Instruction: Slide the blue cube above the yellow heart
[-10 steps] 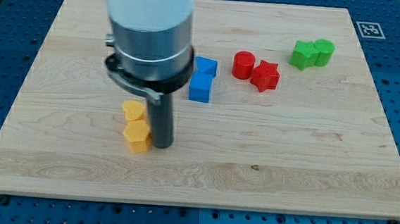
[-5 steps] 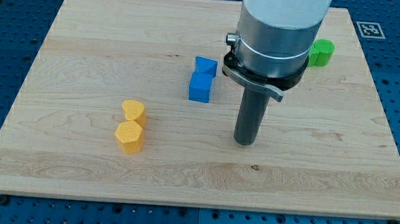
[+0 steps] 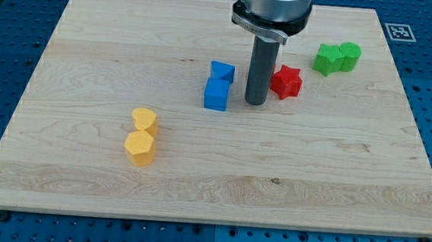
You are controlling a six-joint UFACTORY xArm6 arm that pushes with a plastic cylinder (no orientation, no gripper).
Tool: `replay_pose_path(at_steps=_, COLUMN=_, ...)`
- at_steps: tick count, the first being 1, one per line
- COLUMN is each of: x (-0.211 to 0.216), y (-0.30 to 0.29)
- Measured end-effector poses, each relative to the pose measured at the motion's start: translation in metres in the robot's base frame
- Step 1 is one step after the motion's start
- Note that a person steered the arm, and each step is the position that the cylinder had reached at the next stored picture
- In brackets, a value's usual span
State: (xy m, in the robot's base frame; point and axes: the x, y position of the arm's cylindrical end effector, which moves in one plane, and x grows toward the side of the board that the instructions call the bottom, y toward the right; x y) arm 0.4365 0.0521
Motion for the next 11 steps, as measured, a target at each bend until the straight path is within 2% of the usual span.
replay_pose_path(at_steps=1, x=0.0, y=-0.001)
replay_pose_path(at_steps=3, x=0.011, y=-0.051)
replay_pose_path(at_steps=5, x=-0.009, y=-0.057)
replay_pose_path(at_steps=7, x=-0.009, y=-0.067)
replay_pose_path(at_steps=11, x=0.006, y=-0.129)
